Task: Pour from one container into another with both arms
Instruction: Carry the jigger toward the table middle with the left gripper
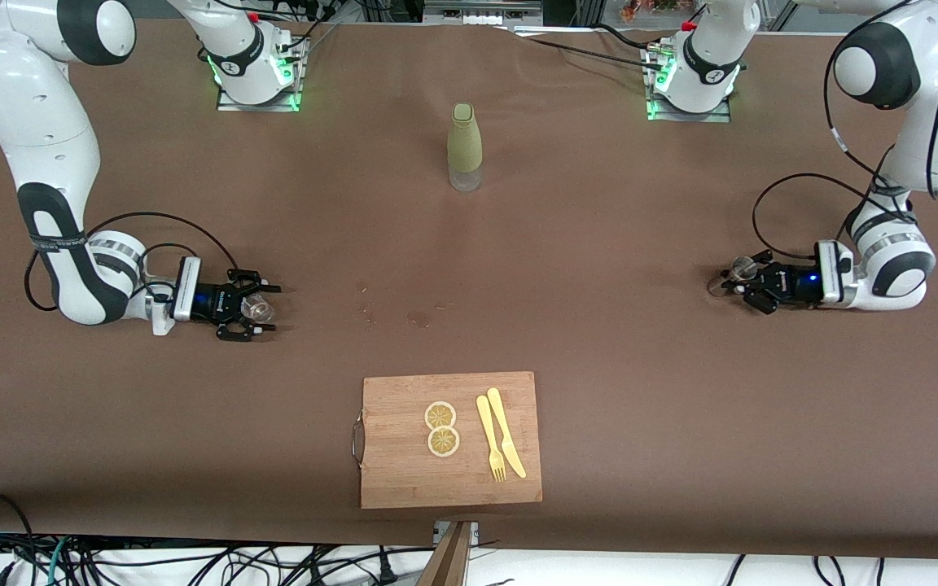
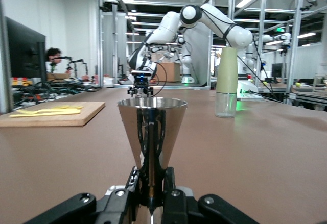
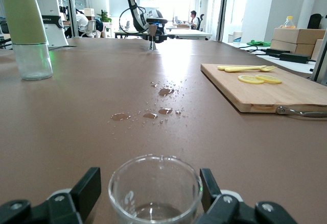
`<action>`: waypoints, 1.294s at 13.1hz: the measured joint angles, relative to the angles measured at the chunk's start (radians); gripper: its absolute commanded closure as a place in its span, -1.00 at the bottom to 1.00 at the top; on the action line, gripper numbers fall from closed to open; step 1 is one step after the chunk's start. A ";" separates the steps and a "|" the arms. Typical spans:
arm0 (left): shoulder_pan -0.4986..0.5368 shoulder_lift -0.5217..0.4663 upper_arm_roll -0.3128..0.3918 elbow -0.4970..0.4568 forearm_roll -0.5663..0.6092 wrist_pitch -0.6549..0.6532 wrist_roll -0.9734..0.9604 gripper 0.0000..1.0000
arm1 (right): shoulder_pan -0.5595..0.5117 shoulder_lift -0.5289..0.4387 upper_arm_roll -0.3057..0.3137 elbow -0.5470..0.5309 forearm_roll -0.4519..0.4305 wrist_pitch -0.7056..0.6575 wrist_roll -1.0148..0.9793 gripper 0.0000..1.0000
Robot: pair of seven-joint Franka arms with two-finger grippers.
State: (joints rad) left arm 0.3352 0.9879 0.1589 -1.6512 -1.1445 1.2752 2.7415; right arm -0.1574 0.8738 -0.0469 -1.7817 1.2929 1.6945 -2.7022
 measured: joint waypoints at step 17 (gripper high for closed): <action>-0.442 -0.126 -0.221 -0.192 -0.566 0.440 -0.050 1.00 | 0.000 0.000 0.000 0.002 0.001 -0.009 -0.005 0.19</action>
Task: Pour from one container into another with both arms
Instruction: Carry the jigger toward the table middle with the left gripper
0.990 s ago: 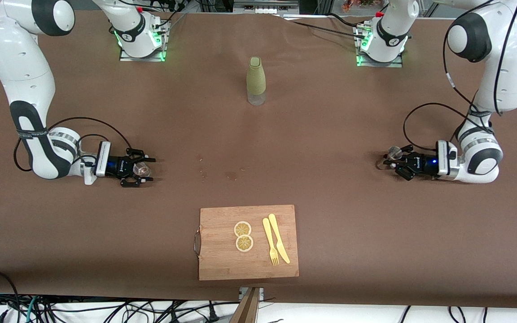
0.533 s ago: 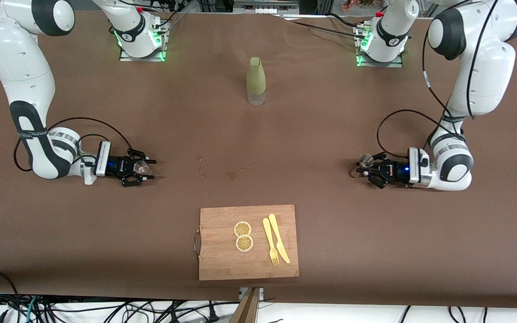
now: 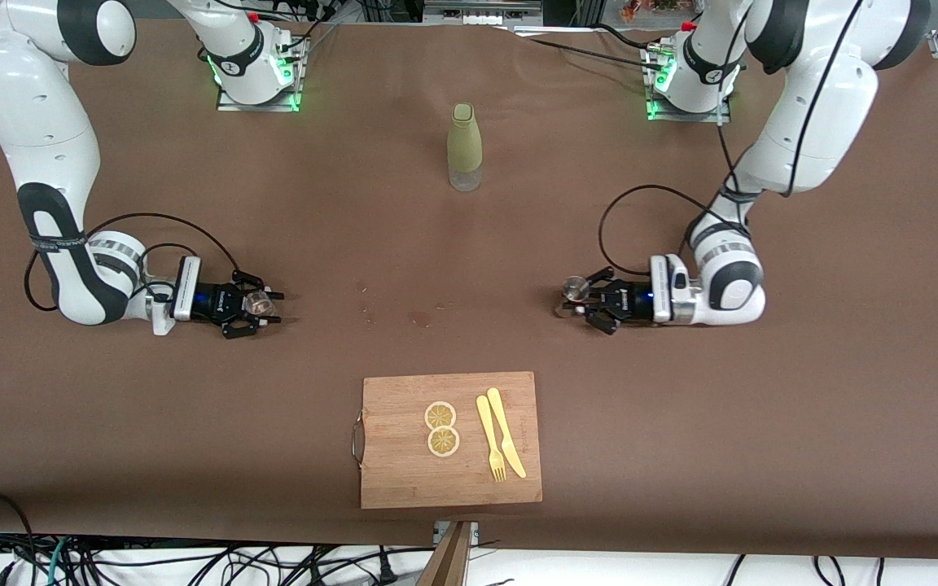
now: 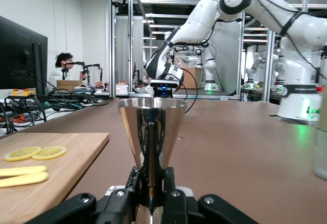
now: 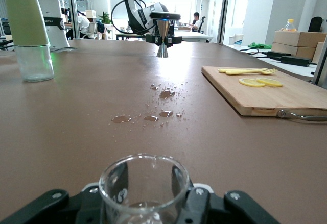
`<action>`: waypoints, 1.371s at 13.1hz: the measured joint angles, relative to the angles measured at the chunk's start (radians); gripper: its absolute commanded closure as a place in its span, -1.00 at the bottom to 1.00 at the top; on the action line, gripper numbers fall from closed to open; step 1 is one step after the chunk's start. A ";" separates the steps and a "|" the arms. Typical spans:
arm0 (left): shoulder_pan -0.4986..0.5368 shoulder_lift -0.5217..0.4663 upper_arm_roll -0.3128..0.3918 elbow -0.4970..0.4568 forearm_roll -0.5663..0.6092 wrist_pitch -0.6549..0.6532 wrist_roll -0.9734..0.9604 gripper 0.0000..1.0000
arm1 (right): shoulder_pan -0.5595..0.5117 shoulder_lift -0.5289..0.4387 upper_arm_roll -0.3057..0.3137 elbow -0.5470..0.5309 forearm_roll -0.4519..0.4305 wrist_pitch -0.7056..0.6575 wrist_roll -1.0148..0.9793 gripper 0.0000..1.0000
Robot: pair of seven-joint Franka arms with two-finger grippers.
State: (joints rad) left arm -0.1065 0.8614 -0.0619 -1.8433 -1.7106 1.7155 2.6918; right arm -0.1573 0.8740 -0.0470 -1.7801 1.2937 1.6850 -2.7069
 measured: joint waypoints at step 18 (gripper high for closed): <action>-0.317 0.069 -0.125 0.125 -0.398 0.364 0.007 1.00 | 0.165 -0.195 -0.015 0.006 0.000 0.009 0.208 0.61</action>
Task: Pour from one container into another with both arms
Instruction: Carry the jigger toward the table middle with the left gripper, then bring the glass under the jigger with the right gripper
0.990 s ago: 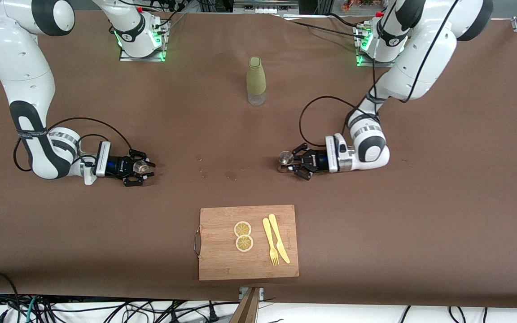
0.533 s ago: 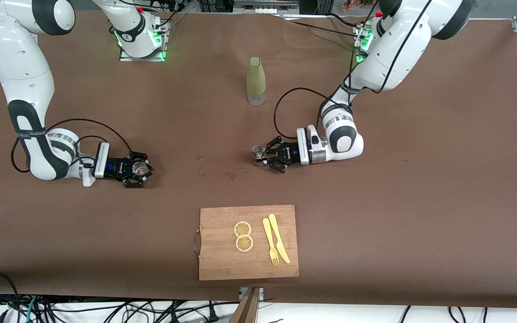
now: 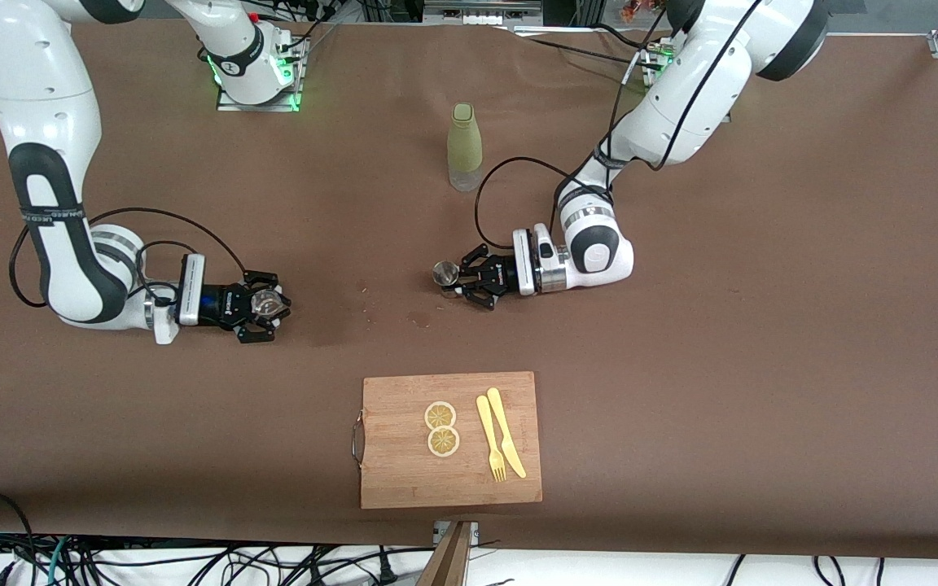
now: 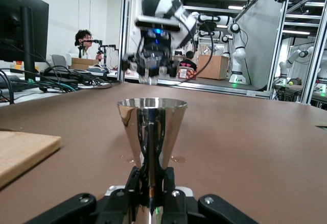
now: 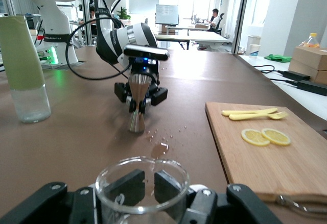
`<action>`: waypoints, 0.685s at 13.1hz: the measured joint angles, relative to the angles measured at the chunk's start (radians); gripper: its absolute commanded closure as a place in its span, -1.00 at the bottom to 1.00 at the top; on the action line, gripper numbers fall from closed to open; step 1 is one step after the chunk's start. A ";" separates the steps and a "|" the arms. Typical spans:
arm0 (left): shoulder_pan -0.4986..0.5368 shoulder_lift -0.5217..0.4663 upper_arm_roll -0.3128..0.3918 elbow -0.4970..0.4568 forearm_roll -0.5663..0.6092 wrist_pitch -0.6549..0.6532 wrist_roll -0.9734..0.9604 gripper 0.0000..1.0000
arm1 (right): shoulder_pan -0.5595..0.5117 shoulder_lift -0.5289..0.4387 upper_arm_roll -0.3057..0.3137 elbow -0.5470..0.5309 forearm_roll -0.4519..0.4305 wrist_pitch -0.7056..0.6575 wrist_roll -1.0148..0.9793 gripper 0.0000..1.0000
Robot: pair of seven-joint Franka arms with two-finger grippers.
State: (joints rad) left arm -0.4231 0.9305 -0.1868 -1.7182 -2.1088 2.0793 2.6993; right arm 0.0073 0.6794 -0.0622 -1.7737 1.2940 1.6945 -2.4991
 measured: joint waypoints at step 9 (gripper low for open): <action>-0.071 0.014 -0.013 0.077 -0.074 0.107 -0.003 1.00 | 0.398 -0.048 -0.232 -0.007 0.098 0.092 0.175 0.61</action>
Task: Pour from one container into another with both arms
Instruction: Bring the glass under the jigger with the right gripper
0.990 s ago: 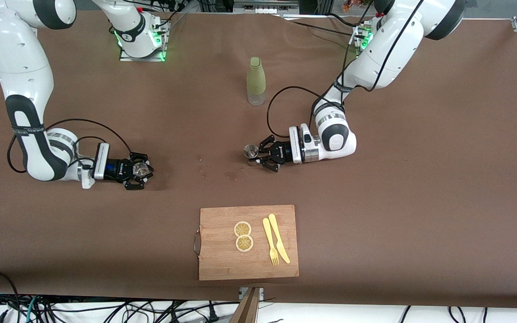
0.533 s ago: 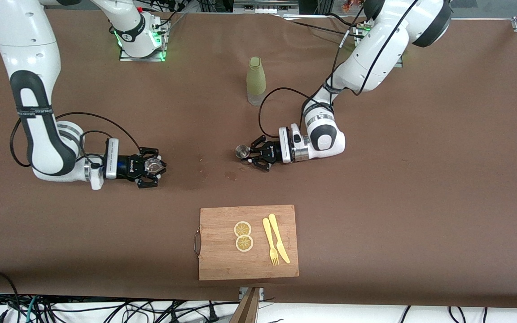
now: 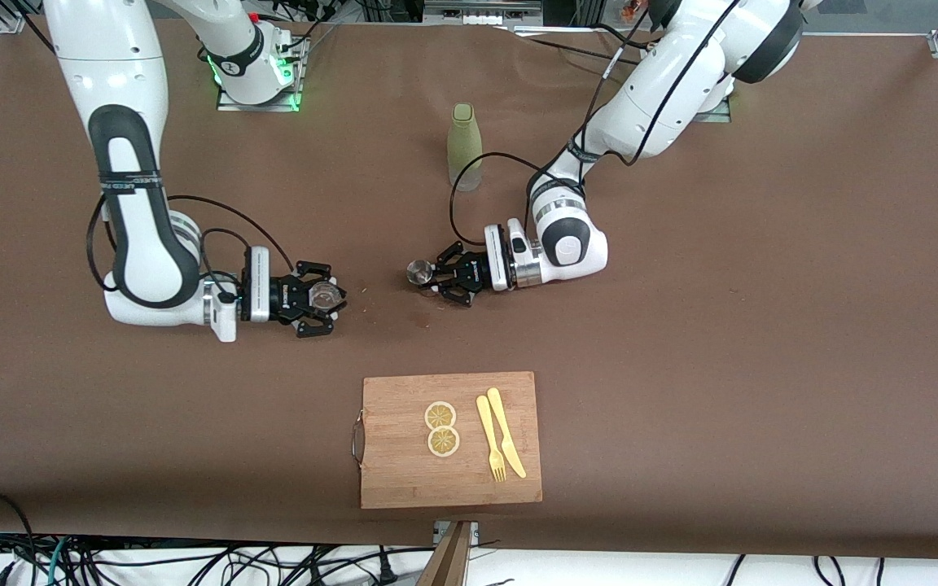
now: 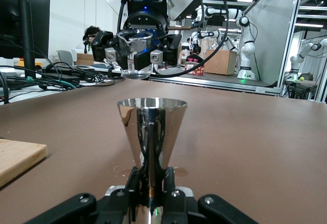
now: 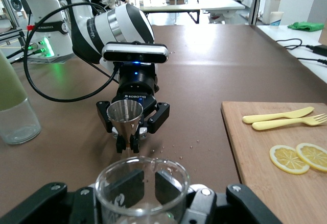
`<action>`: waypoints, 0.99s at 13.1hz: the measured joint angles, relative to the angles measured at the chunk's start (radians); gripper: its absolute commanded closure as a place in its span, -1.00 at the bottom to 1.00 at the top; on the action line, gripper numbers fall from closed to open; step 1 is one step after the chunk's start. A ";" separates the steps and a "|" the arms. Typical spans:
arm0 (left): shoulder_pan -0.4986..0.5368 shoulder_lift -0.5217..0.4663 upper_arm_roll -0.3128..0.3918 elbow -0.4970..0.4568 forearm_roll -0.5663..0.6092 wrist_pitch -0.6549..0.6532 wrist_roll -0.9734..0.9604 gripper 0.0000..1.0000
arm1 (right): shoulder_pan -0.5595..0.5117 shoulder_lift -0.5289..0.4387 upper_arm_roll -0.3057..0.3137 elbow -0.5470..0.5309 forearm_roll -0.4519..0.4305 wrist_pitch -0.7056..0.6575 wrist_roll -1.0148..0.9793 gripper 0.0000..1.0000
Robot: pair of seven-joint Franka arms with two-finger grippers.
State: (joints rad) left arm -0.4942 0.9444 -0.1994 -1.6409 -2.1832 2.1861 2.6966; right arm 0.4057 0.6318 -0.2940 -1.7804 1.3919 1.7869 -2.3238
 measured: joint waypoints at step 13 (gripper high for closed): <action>-0.043 0.023 -0.007 0.068 -0.038 0.094 -0.026 1.00 | 0.512 -0.033 -0.369 0.000 0.004 0.201 0.296 0.61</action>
State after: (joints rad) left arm -0.5375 0.9672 -0.2060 -1.5732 -2.2212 2.2802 2.6705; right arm 0.9173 0.5990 -0.6626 -1.7807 1.3957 1.9875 -2.0280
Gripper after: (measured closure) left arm 0.789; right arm 0.802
